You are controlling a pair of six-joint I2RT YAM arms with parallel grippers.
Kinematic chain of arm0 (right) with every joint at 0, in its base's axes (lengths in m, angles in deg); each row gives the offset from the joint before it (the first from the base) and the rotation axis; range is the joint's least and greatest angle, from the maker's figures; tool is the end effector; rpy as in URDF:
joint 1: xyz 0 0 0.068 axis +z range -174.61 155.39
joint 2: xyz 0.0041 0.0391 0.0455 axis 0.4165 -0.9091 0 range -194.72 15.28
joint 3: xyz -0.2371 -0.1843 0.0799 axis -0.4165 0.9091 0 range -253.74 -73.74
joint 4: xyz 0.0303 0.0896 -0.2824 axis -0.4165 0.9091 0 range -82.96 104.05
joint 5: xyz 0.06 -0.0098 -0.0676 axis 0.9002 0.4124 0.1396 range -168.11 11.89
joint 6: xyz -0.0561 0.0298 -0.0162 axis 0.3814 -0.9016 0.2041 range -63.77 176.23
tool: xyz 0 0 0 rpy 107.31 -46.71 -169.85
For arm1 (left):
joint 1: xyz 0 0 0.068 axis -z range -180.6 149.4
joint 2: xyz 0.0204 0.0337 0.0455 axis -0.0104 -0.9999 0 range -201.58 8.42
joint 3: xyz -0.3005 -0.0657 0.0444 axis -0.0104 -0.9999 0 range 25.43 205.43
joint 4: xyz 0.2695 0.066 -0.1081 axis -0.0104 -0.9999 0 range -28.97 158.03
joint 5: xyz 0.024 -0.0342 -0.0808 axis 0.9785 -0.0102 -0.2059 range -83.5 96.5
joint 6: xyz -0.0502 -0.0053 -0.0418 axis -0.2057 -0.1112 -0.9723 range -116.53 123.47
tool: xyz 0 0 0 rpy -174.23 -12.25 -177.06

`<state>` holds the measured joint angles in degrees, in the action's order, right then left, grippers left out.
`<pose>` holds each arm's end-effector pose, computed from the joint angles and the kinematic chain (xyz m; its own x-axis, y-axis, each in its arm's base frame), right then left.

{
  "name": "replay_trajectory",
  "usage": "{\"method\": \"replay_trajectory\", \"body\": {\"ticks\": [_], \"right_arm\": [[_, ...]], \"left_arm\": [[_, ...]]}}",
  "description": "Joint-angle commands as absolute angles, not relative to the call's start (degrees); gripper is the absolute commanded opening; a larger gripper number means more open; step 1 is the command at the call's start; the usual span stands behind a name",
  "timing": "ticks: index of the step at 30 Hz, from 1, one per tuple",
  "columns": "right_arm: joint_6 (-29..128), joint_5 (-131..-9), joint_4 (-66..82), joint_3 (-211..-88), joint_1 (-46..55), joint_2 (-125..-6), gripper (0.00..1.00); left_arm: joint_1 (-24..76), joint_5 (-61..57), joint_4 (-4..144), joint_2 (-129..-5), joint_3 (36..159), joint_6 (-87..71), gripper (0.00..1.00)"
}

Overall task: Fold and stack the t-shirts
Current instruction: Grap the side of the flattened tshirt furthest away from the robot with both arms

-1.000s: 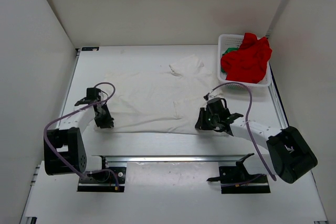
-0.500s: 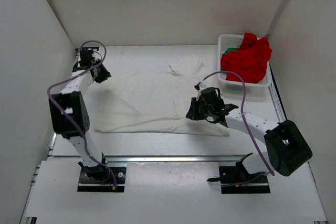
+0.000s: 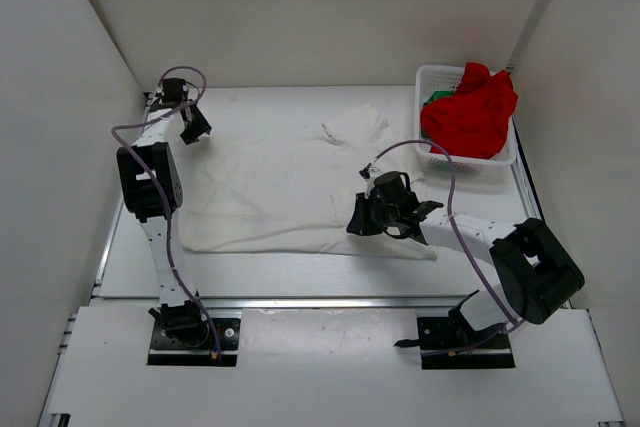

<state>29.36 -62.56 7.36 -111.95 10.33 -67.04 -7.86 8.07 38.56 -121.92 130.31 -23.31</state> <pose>0.2489 0.1907 0.1731 -0.8322 -0.0503 -0.5522 -0.3728 0.7879 0.4902 0.5654 0.0734 0.1740 -0.6608 -0.5384 -0.5230 -0.4926 0.8368 -0.2391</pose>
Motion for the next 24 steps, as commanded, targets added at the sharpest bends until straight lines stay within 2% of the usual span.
{"method": "replay_trajectory", "body": {"ticks": [1,5,9,13,16,19,20,23,24], "right_arm": [[30.04,-62.37,4.41,-111.88,10.81,-66.90,0.02],[30.12,-62.02,4.41,-112.75,9.76,-65.85,0.02],[30.04,-62.11,4.50,-114.42,8.27,-65.14,0.03],[30.13,-61.94,4.94,-117.41,6.68,-65.57,0.06],[29.95,-61.85,3.97,-119.60,5.27,-67.41,0.12],[29.77,-63.15,3.45,-123.64,2.38,-70.65,0.19],[29.95,-63.17,3.62,-124.70,2.11,-70.67,0.21],[31.35,-66.15,6.50,-131.99,-1.58,-77.94,0.27],[32.32,-67.81,6.78,-137.23,-3.24,-81.01,0.33]], "left_arm": [[-7.45,11.59,32.81,-124.19,138.36,-21.32,0.50],[-7.01,11.51,25.42,-131.48,149.06,-19.73,0.45],[-6.84,10.20,23.82,-132.56,149.28,-19.81,0.41],[-6.84,10.90,25.49,-131.15,146.98,-20.17,0.44],[-6.92,10.82,25.13,-130.80,146.46,-20.17,0.46],[-6.40,12.56,24.88,-130.53,145.93,-20.25,0.34],[-6.40,12.66,24.79,-130.62,145.41,-20.08,0.33],[-6.84,11.26,25.67,-129.66,144.88,-20.60,0.19],[-7.10,10.90,25.93,-129.48,144.61,-20.87,0.12]]}}
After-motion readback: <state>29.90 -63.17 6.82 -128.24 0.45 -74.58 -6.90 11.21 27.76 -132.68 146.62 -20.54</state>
